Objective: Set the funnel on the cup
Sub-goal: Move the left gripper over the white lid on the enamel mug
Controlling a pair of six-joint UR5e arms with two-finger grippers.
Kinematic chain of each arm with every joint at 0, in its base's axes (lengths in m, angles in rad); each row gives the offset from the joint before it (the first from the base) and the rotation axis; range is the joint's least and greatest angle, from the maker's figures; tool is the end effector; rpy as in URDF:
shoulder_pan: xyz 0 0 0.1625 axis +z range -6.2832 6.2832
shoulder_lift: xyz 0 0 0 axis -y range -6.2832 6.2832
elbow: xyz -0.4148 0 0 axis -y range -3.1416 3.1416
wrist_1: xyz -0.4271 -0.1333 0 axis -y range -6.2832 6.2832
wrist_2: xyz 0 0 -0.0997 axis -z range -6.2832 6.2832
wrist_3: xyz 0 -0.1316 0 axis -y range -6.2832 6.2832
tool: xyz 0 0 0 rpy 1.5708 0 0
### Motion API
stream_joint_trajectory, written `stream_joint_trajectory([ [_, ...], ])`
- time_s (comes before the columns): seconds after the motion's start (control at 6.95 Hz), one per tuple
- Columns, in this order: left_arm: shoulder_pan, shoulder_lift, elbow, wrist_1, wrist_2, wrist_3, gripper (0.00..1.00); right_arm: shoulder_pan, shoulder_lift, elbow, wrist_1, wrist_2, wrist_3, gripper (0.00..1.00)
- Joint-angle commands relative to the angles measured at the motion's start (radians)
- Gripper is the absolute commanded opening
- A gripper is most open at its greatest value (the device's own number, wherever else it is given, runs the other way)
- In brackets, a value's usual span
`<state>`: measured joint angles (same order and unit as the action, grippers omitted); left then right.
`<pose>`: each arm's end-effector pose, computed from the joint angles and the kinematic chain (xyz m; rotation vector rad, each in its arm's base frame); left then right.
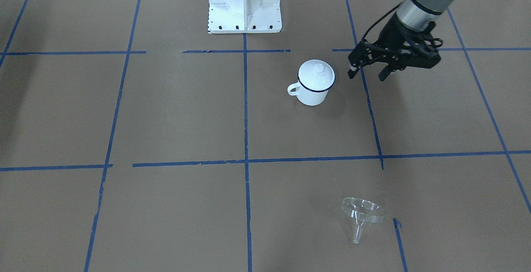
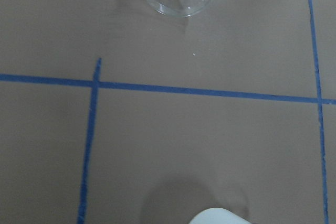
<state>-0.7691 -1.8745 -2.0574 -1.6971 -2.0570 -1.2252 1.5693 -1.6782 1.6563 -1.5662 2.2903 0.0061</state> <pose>0.3651 -0.4533 0.2465 0.0918 0.9998 -0.1647 0.0459 -0.4806 0.6850 -0.0193 -0.7194 0.0106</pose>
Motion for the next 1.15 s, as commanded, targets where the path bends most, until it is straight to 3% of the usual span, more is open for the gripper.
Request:
stream_joint_trajectory([
  [0.0, 0.15, -0.156, -0.009, 0.261, 0.124, -0.135, 1.0, 0.0, 0.0, 0.0, 0.0, 0.0, 0.0, 1.0],
  [0.14, 0.201, -0.155, -0.004, 0.266, 0.212, -0.167, 1.0, 0.0, 0.0, 0.0, 0.0, 0.0, 0.0, 1.0],
  [0.29, 0.214, -0.15, -0.003, 0.264, 0.228, -0.168, 1.0, 0.0, 0.0, 0.0, 0.0, 0.0, 0.0, 1.0],
  [1.01, 0.229, -0.129, 0.003, 0.258, 0.23, -0.157, 1.0, 0.0, 0.0, 0.0, 0.0, 0.0, 0.0, 1.0],
])
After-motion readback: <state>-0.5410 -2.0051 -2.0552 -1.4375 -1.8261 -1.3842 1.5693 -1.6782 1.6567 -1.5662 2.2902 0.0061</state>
